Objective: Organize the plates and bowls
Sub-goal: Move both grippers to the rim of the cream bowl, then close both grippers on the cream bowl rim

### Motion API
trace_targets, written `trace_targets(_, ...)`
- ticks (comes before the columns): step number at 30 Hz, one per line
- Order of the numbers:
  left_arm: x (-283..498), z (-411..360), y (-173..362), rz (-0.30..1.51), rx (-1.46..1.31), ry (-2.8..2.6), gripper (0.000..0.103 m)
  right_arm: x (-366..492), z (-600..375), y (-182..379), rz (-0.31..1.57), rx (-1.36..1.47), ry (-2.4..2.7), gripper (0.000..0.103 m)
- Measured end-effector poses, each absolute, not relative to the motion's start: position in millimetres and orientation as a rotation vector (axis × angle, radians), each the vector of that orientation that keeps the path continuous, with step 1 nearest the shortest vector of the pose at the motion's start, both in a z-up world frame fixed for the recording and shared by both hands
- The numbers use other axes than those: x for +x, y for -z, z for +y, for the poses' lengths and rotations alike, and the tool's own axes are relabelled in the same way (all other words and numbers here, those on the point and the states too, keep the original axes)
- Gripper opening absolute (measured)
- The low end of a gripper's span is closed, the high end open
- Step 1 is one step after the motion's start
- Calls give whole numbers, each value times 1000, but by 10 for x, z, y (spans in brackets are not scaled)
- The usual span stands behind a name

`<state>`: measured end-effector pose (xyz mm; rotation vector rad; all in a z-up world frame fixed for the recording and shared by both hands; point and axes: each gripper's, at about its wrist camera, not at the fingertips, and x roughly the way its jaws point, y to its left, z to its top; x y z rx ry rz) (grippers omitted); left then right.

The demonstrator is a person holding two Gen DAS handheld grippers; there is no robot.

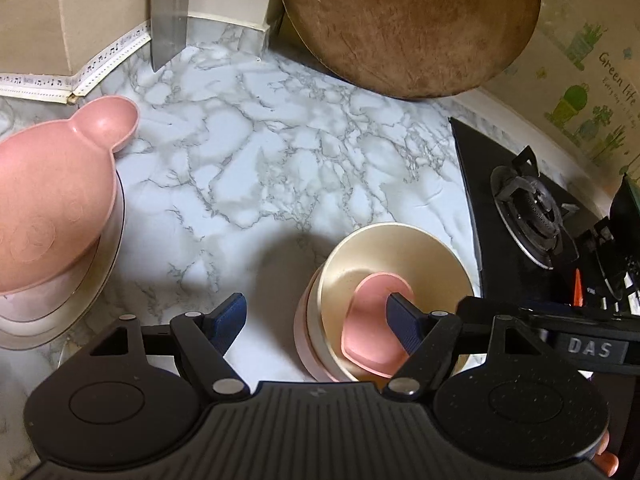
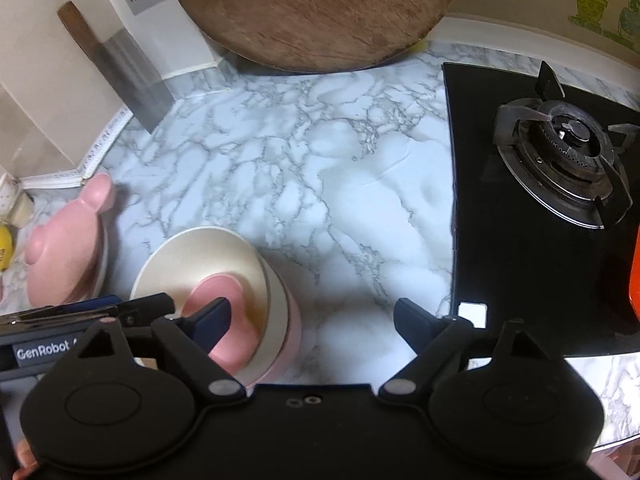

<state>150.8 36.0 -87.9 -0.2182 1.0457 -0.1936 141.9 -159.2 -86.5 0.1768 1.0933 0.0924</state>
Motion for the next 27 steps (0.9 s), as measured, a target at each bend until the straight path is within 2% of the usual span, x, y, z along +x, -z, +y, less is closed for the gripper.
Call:
trace_targets(2,1530,345,902,1053,-195,177,77,1448,-1562,905,1103,152,-76,80)
trace_targets(9,1585,360,932,1061,-165,129,76,1506,-1479,953,1115,100,-90,75)
trace_targets(12,1585,349,936,1061,-148,120,74,1527,-1456,986,1130,100,-102,68)
trace_targets(14,1589,328,949,1069,-141,124,65,1538,-1454,1011,1145,113,-117,60)
trace_targets(17,1582,313,966,1075,-140,125,62,1544,-1442,1021,1145,119,-129,55)
trace_targets(21,1574,282,1001,1091,-156,141,44,1557,-1436,1027,1159,120,-146,45)
trace_targets(23,1577,259,996,1090,-166,149,39,1567,-1432,1043,1173,122,-159,38)
trace_targets(27,1585,228,993,1093,-182,158,32,1584,-1411,1051,1188,123,-168,37)
